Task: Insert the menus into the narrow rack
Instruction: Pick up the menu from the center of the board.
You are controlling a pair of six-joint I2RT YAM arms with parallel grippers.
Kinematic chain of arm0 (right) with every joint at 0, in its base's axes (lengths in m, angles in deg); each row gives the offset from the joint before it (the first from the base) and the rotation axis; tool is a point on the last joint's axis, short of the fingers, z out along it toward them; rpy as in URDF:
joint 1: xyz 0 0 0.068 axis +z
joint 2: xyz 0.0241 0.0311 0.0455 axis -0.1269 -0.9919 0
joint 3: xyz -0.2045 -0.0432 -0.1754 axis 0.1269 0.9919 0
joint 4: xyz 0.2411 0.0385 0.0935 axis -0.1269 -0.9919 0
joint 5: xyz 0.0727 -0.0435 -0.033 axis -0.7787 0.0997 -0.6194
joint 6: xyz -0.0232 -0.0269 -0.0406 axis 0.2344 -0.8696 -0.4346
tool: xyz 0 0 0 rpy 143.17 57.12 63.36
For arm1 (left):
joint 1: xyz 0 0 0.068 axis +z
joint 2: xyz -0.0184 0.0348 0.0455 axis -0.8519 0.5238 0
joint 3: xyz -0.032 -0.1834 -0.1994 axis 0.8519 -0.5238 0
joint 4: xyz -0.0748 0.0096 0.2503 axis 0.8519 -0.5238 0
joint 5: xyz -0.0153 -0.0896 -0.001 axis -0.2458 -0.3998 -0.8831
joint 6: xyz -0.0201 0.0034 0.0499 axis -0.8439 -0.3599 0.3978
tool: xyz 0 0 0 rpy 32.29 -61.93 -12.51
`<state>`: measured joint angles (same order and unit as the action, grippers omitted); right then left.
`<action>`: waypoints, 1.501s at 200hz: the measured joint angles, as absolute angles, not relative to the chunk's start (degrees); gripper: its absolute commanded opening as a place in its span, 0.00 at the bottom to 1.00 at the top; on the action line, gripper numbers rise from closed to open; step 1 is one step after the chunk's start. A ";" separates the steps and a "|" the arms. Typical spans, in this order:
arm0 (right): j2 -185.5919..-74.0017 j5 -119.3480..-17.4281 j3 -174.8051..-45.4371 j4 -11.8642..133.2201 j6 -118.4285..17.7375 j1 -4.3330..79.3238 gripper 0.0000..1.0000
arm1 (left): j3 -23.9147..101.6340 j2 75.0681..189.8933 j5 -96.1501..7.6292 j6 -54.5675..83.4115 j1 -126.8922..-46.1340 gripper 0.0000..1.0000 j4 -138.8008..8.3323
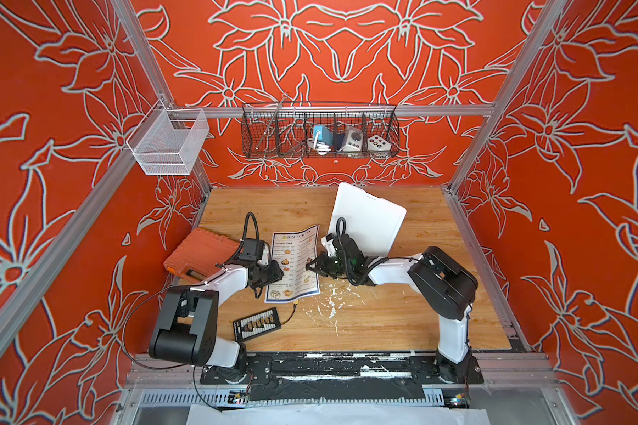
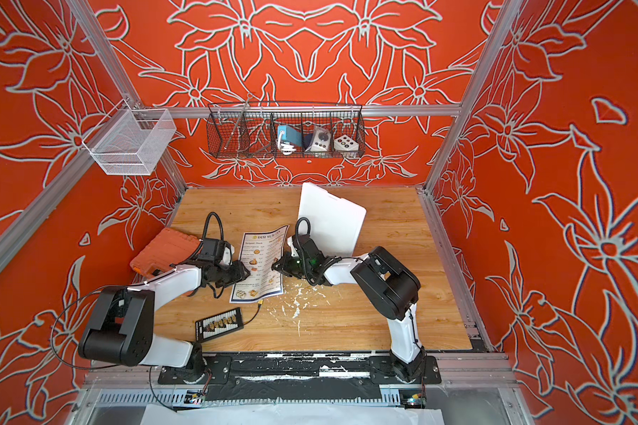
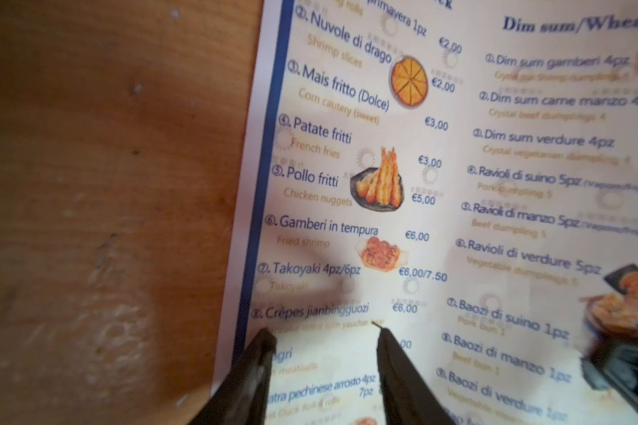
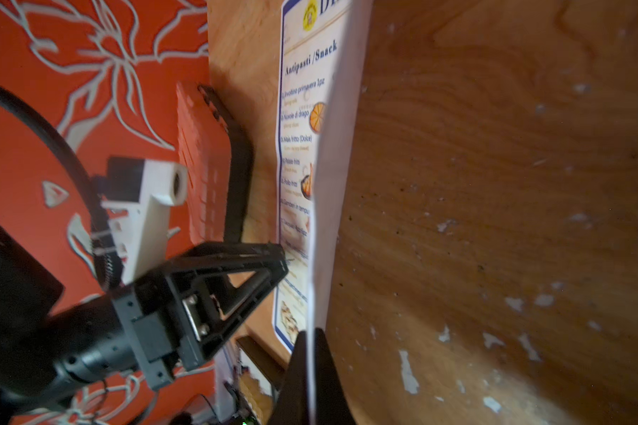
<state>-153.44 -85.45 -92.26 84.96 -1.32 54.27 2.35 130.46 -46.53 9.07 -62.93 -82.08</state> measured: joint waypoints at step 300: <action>-114.10 -86.72 -133.75 28.35 -62.25 29.25 0.00 | 43.49 131.48 -69.64 14.06 -75.01 0.98 -79.55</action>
<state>-114.10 -86.72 -133.75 28.35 -62.25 29.25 43.49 131.48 -69.64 14.06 -75.01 -79.55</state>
